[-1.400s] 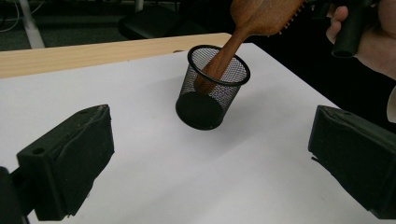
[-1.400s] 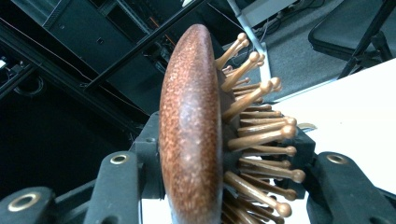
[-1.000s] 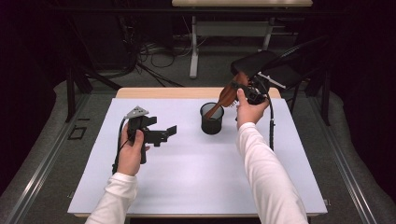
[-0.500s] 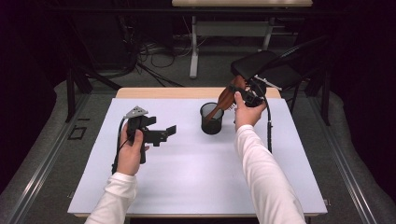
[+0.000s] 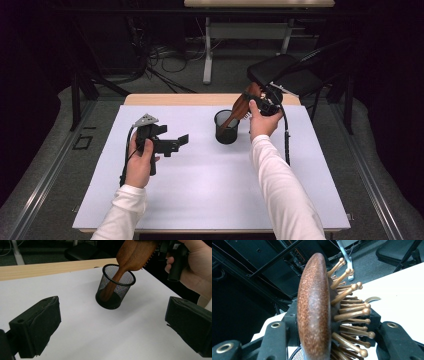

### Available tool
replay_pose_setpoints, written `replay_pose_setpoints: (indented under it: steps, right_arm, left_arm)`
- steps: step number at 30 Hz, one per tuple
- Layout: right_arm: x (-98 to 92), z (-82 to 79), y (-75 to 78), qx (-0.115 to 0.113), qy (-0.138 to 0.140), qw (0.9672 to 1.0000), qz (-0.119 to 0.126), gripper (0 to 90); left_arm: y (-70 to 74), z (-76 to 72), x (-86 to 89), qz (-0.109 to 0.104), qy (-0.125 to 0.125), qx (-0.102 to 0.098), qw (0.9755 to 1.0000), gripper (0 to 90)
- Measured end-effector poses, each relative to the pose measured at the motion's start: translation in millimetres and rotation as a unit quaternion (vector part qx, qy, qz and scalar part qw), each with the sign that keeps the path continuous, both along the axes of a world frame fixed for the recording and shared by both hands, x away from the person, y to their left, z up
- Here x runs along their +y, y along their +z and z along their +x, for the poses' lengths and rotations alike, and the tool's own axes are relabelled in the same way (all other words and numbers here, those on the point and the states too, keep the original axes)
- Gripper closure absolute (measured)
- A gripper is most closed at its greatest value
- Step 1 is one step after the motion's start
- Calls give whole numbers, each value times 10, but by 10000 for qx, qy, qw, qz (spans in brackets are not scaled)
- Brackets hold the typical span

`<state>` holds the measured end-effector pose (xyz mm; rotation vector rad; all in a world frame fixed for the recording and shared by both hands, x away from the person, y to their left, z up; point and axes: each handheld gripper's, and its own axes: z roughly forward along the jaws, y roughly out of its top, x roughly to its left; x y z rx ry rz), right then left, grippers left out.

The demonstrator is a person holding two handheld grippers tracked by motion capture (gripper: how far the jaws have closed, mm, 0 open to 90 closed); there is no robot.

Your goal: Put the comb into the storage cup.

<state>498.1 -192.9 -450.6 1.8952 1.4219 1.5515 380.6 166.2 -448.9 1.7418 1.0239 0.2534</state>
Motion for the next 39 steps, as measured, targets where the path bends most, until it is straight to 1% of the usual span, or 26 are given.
replay_pose_setpoints:
  steps: [3, 8, 9, 12, 13, 16, 17, 19, 26, 28, 31, 36, 39]
  right_arm:
    - [6, 7, -11, -24, -2, 10000, 2, 469]
    - [4, 6, -17, 11, -5, 10000, -15, 469]
    - [8, 11, -24, -30, -20, 10000, 0, 469]
    - [5, 8, -27, 25, -1, 10000, -25, 468]
    - [7, 10, -31, 0, -8, 10000, -5, 469]
    - [4, 7, -30, 29, 5, 10000, 9, 468]
    - [6, 11, -35, -11, -12, 10000, 17, 468]
    - [3, 9, -31, 30, 4, 10000, 13, 468]
    - [1, 11, -33, 39, 21, 10000, 13, 466]
    - [-2, 19, -41, -7, 5, 10000, 44, 464]
    - [-10, 19, -39, 30, 20, 10000, 85, 461]
    - [-18, 17, -40, 52, 80, 9999, 56, 457]
    - [-20, 17, -40, 66, 99, 9999, 87, 453]
  left_arm:
    - [-2, 2, 3, 19, -11, -1, 10000, 3]
    - [-1, 2, 5, 18, -1, -2, 10000, 3]
    - [-1, 2, 5, 19, -2, -3, 10000, 3]
    - [-2, 3, 5, 21, 0, 0, 10000, 3]
    - [-2, 3, 5, 23, 0, 1, 10000, 3]
    - [-3, 4, 4, 27, -6, 4, 10000, 3]
    - [-4, 4, 3, 21, 0, 11, 10000, 3]
    - [-6, 3, 0, 15, 6, 18, 10000, 3]
    - [-7, 2, 2, 12, 13, 28, 10000, 3]
    - [-8, 1, 1, 17, 11, 29, 10000, 3]
    - [-8, 2, 0, 20, 9, 27, 10000, 3]
    - [-10, 3, 0, 42, -3, 23, 10000, 3]
    - [-13, 4, -3, 38, -7, 23, 10000, 3]
